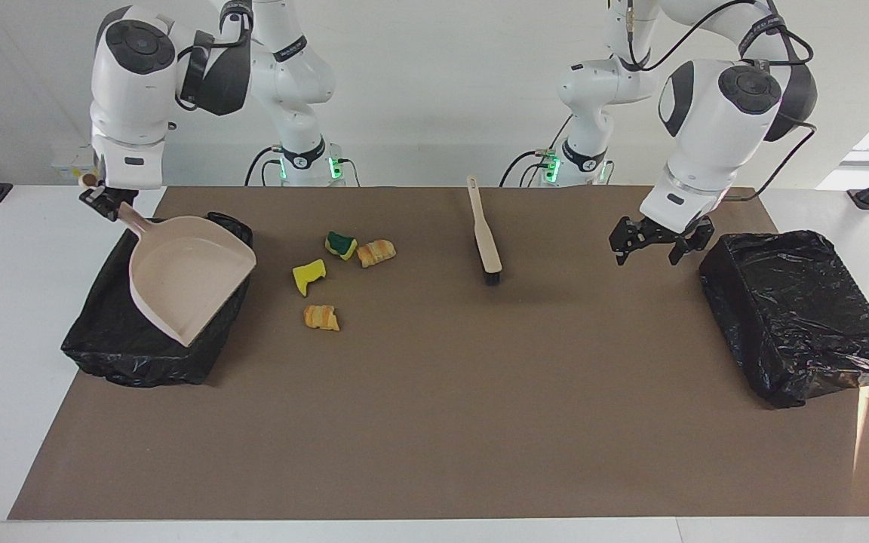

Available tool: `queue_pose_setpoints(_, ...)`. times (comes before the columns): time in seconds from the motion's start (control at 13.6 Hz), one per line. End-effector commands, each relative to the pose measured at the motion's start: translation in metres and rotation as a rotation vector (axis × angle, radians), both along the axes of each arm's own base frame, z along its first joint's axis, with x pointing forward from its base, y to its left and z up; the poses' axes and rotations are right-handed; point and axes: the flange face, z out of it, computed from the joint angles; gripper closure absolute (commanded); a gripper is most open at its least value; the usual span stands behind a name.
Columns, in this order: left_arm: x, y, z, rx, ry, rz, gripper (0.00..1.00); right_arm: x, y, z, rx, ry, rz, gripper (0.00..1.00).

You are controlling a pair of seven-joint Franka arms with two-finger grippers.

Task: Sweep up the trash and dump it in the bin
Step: 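Tilt the dustpan over the trash bag to dump the trash, then bring the empty dustpan back to the table center with the right gripper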

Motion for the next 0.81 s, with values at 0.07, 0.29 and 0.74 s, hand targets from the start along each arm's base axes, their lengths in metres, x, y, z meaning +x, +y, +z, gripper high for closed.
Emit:
queue_pose_setpoints(0.07,-0.009,0.026,0.027,-0.016,-0.012,0.005,0.0,0.04,0.072,-0.029,0.144,-0.066,-0.247,1.0)
queue_pose_setpoints(0.29,-0.024,0.035,0.055,-0.023,-0.017,-0.005,0.0,0.067,0.131,-0.028,0.186,-0.128,-0.361,1.0)
queue_pose_setpoints(0.74,-0.043,0.06,0.07,-0.019,-0.014,-0.091,0.0,0.088,0.292,-0.069,0.355,-0.165,-0.819,1.0)
